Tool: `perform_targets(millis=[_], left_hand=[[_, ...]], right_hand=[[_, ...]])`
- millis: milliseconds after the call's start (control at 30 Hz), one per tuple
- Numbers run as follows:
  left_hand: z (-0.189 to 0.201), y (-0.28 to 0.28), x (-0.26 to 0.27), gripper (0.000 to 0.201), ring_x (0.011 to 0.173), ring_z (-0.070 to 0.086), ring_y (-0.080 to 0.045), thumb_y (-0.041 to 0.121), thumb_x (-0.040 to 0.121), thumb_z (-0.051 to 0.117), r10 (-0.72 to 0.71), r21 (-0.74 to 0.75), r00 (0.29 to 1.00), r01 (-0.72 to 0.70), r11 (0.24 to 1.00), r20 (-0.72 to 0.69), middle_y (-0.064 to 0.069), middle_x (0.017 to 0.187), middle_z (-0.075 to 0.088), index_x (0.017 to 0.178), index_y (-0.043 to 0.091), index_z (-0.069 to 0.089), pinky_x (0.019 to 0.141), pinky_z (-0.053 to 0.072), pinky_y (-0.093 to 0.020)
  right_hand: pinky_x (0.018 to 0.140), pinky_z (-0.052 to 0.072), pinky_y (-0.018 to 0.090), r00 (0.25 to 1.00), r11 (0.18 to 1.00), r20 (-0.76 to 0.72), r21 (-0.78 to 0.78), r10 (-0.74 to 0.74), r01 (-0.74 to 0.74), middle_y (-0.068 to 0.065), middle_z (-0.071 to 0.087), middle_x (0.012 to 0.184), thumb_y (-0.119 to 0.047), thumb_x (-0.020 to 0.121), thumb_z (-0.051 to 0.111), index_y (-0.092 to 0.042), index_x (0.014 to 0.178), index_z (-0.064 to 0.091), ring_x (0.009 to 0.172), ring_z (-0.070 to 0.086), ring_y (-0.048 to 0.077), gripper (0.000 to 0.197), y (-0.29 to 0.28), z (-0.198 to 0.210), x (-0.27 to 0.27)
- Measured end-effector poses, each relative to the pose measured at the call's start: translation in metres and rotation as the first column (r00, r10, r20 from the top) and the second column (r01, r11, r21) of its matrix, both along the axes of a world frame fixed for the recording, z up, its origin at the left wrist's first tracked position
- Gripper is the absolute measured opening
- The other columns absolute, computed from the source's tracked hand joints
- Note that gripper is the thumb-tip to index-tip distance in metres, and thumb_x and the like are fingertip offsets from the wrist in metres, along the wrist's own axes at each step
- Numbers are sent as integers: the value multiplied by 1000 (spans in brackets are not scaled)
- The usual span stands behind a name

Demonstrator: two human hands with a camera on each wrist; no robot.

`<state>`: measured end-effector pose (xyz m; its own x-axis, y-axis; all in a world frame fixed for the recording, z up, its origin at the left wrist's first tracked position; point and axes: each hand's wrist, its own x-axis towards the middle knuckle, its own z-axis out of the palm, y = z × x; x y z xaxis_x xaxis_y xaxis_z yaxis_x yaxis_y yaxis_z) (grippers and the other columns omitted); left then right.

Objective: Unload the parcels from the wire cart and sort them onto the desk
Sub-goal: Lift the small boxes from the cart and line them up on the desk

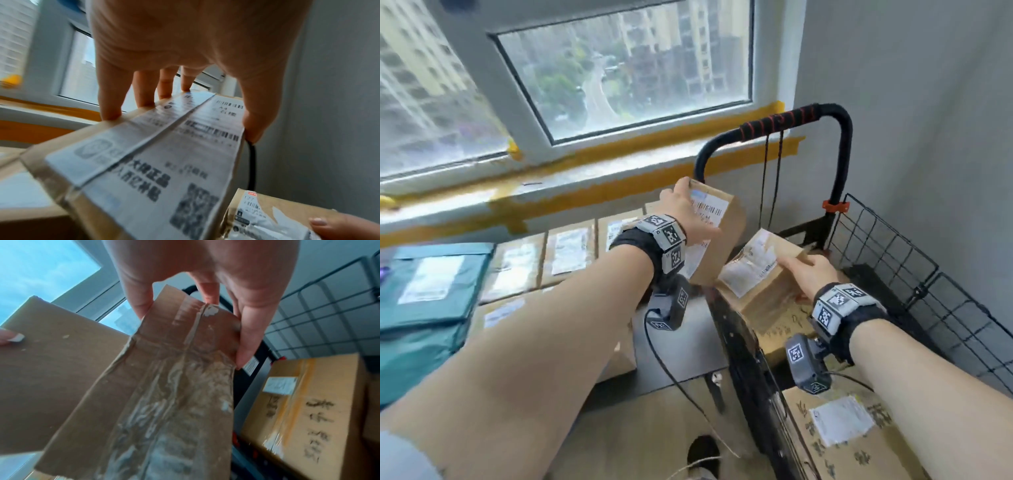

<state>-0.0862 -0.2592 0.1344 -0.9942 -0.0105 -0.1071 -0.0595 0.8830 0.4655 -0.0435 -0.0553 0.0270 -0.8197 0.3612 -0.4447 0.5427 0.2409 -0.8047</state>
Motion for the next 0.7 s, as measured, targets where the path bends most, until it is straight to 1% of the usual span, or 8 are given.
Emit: perform_targets(millis=[67, 133, 200, 267, 333, 433, 600, 700], left_hand=[[-2, -29, 12, 97, 104, 48, -22, 43, 67, 78, 59, -39, 998, -58, 998, 6, -8, 127, 41, 143, 23, 21, 75, 41, -29], [-8, -54, 22, 92, 93, 47, -19, 43, 68, 78, 114, -54, 993, -112, 992, 21, -5, 115, 44, 140, 20, 25, 66, 40, -24], [-18, -74, 30, 87, 83, 45, -16, 45, 67, 78, 171, -42, 984, -169, 985, 46, 0, 102, 43, 135, 20, 31, 57, 38, -22], [-30, -91, 34, 86, 81, 49, -16, 50, 63, 79, 224, -33, 972, -222, 974, 74, 2, 95, 40, 130, 19, 33, 61, 45, -27], [-41, -106, 34, 94, 87, 54, -17, 57, 59, 77, 264, -28, 960, -262, 965, 91, 1, 100, 46, 131, 18, 32, 72, 54, -33], [-44, -121, 33, 107, 101, 58, -24, 65, 51, 74, 299, 9, 948, -302, 953, 107, -8, 121, 48, 137, 21, 28, 84, 56, -41], [-41, -131, 24, 86, 100, 56, -22, 59, 56, 76, 250, 37, 968, -251, 967, 35, -5, 114, 52, 122, 20, 37, 84, 55, -41], [-42, -129, 15, 102, 102, 53, -19, 56, 61, 76, 198, 46, 980, -199, 979, 26, -4, 124, 46, 141, 21, 25, 83, 54, -37]], right_hand=[[92, 50, 50, 997, 997, 19, -36, 68, -68, 7, 56, 111, -55, 70, 67, -15, 127, 47, 100, 56, 29, 72, -26, -2, 2], [93, 49, 51, 988, 987, 59, -72, 145, -141, 7, 56, 112, -51, 73, 68, -15, 125, 46, 101, 56, 29, 67, -49, -9, 3], [93, 49, 51, 971, 973, 96, -83, 221, -213, 7, 57, 111, -51, 69, 70, -17, 120, 48, 102, 57, 29, 65, -70, -17, 6], [93, 49, 50, 956, 963, 120, -81, 266, -258, 6, 58, 112, -55, 61, 70, -20, 119, 51, 104, 56, 28, 71, -87, -33, 4], [93, 49, 49, 947, 959, 159, -104, 278, -264, 5, 57, 113, -58, 56, 68, -24, 117, 52, 106, 55, 27, 71, -102, -44, 5], [93, 49, 50, 954, 960, 188, -195, 236, -199, 5, 51, 107, -47, 72, 69, -23, 107, 45, 102, 52, 27, 49, -120, -57, 7], [90, 52, 51, 961, 970, 238, -227, 140, -85, 8, 51, 103, -41, 77, 65, -13, 113, 46, 102, 52, 31, 50, -141, -74, 21], [82, 53, 40, 971, 991, 238, -136, 33, 0, 12, 53, 117, -42, 74, 66, -8, 122, 46, 107, 51, 34, 62, -144, -78, 29]])
